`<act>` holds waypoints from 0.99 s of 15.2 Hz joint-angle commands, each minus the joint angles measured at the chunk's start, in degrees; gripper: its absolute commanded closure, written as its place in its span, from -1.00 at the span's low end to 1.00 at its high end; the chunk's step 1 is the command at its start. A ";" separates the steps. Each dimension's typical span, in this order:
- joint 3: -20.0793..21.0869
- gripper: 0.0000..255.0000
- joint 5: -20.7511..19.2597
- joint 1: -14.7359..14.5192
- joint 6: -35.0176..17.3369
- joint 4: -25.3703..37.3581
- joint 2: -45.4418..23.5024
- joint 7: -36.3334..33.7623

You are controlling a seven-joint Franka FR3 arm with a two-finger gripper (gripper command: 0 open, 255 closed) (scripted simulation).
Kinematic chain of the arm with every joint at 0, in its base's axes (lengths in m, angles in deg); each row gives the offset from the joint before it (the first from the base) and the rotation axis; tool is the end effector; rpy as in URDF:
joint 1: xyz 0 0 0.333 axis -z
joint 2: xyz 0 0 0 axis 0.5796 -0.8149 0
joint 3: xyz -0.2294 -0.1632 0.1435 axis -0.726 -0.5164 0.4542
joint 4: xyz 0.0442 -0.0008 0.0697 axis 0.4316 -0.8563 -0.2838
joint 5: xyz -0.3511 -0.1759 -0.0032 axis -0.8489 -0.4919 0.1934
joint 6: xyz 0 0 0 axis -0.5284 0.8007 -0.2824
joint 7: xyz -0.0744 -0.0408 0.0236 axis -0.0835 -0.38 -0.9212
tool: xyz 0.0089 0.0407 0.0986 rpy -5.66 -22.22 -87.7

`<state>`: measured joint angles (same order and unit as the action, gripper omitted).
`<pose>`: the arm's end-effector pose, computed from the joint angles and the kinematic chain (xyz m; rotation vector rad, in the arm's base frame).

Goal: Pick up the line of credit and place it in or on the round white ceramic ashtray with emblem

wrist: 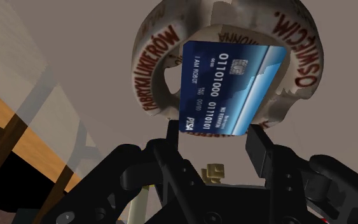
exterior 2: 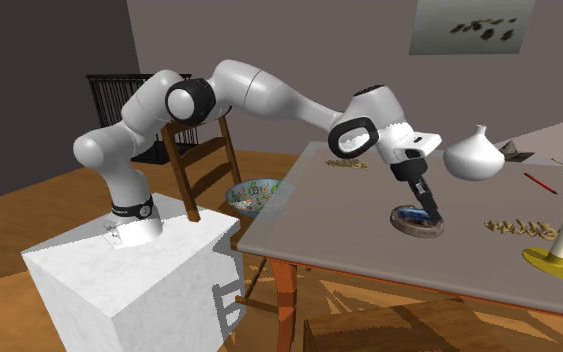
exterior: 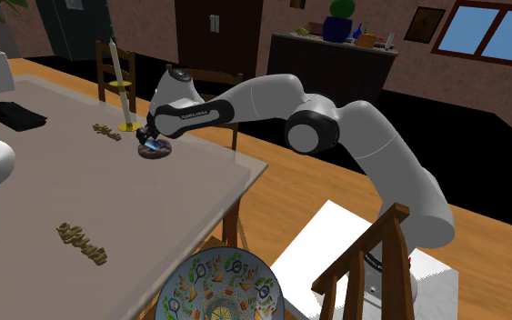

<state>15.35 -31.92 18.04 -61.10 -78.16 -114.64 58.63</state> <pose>0.7875 0.2169 0.3486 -2.9283 -0.3483 -0.8802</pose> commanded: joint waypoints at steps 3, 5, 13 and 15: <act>0.00 1.00 0.00 0.01 -0.05 0.00 -0.03 0.01; 0.00 -1.00 0.00 0.01 -0.04 0.00 -0.03 0.01; -0.20 -1.00 -0.16 -0.43 -0.98 -8.71 7.75 0.00; -0.26 -1.00 -0.22 -0.54 -1.02 -10.60 9.60 -0.02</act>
<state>15.13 -32.11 17.53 -62.07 -87.26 -106.46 58.56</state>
